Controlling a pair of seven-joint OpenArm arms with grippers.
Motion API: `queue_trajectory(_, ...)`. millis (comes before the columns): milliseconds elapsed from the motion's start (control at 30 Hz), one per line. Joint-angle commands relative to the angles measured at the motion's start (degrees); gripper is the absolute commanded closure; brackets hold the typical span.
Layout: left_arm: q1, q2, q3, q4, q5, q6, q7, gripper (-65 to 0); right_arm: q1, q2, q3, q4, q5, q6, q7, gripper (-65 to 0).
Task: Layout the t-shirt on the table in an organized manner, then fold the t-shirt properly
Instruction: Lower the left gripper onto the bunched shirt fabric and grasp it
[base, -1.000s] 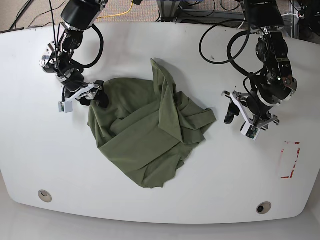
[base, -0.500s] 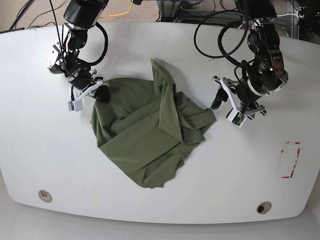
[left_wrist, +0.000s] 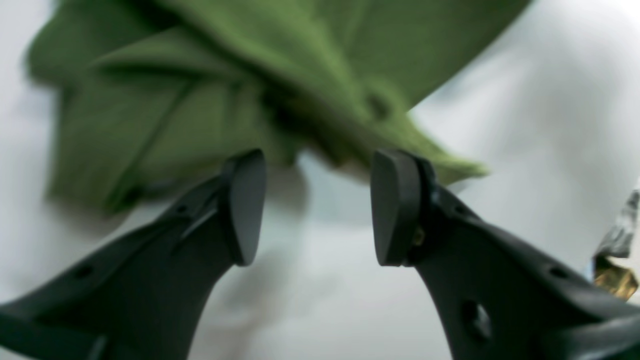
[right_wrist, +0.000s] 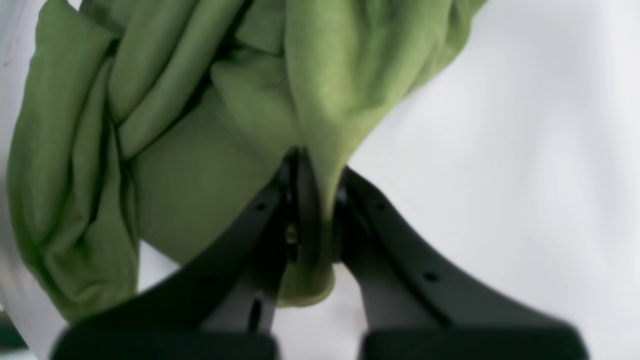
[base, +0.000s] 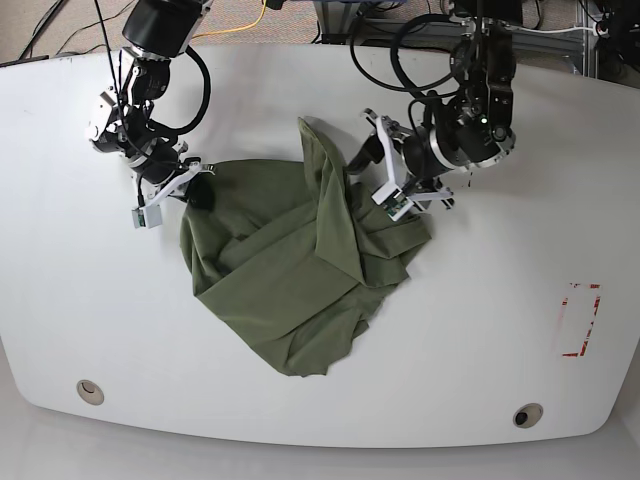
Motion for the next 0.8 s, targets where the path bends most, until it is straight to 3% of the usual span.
queue_trajectory(0, -0.6, 2.4, 0.0, 0.9, -0.6, 0.0, -1.1, -31.8, 0.7, 0.3, -0.7, 2.0, 1.0, 0.6, 1.0, -0.2)
queue_trajectory(133, -0.1, 5.4, 0.1, 0.9, -0.6, 0.0, -1.1, -31.9, 0.7, 0.1, -0.7, 2.7, 1.0, 0.6, 1.0, -0.2)
queue_trajectory(633, -0.2, 6.7, 5.8, -4.5, -0.9, 14.3, -1.1, -32.1, 0.6, 0.0, -0.8, 2.7, 1.0, 0.6, 1.0, -0.2)
queue_trajectory(767, -0.3, 6.8, 5.8, -5.2, -1.0, 16.7, -1.1, -37.9, 0.6, 0.1, -0.8, 2.7, 1.0, 0.6, 1.0, -0.2)
